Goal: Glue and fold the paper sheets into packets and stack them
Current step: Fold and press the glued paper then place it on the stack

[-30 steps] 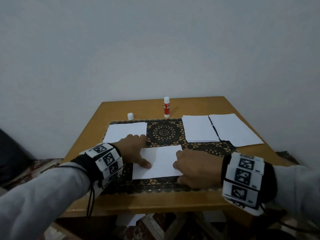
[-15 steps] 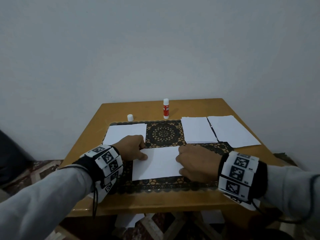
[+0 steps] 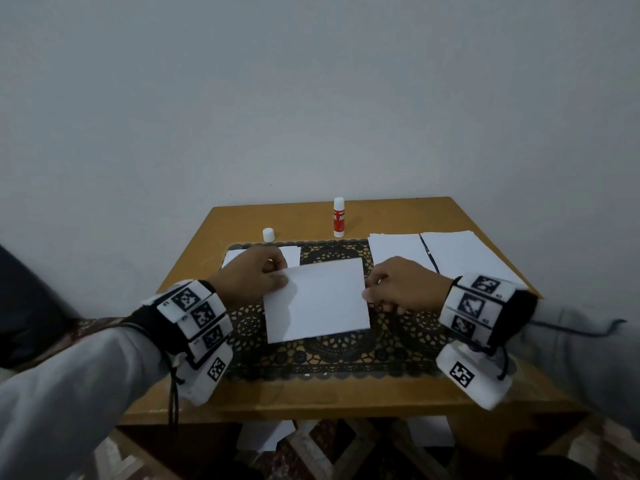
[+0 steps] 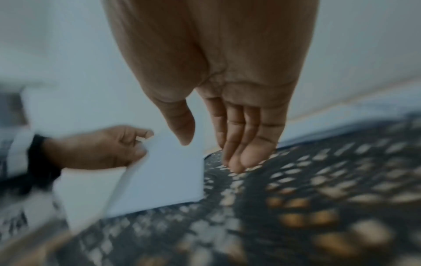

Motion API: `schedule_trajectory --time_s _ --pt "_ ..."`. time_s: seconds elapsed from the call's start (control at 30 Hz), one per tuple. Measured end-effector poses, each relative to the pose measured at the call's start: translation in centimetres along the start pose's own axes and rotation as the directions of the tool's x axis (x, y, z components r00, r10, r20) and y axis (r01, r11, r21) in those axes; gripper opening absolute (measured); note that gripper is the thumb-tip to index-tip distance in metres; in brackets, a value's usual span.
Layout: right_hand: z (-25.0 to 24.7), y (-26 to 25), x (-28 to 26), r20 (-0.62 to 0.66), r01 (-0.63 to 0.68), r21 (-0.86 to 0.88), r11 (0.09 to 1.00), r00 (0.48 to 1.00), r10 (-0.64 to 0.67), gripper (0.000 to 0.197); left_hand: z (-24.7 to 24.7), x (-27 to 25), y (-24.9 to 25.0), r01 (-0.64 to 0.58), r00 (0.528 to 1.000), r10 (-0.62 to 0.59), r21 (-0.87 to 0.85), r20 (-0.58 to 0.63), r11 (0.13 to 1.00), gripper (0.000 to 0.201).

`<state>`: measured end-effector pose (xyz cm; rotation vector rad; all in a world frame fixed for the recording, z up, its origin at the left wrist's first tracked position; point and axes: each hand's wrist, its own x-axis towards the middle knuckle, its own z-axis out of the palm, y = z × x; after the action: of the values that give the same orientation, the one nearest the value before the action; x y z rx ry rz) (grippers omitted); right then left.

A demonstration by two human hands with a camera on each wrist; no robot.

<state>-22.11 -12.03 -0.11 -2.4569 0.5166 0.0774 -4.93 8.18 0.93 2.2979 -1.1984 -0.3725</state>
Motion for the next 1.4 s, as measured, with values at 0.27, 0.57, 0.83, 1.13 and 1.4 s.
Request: schedule_trajectory --time_s 0.27,0.57,0.83,1.13,1.4 --pt "1.0 -4.2 4.2 0.095 -0.098 0.525 0.845 0.994 0.056 0.016 -2.9 0.7 -3.6 0.169 0.961 -0.233 -0.346 -0.15 0.923 0.007" --pt "2.9 -7.9 11.1 0.13 -0.262 0.473 0.841 0.965 0.227 0.014 -4.0 3.4 -7.8 0.462 0.828 -0.53 -0.313 -0.182 0.83 0.038" --pt "4.0 -8.0 13.7 0.08 -0.261 0.208 0.943 0.965 0.249 0.027 -3.6 4.2 -8.5 0.453 0.888 -0.438 0.098 -0.144 0.886 0.015" --pt "3.6 -8.5 13.6 0.074 -0.28 0.547 0.789 0.955 0.288 0.029 -3.6 3.9 -8.8 0.439 0.896 -0.432 0.073 -0.099 0.895 0.024" --pt "1.4 -5.0 9.1 -0.157 -0.007 0.278 0.96 0.986 0.053 0.013 -3.7 3.4 -7.5 0.35 0.929 -0.316 0.179 -0.193 0.92 0.013"
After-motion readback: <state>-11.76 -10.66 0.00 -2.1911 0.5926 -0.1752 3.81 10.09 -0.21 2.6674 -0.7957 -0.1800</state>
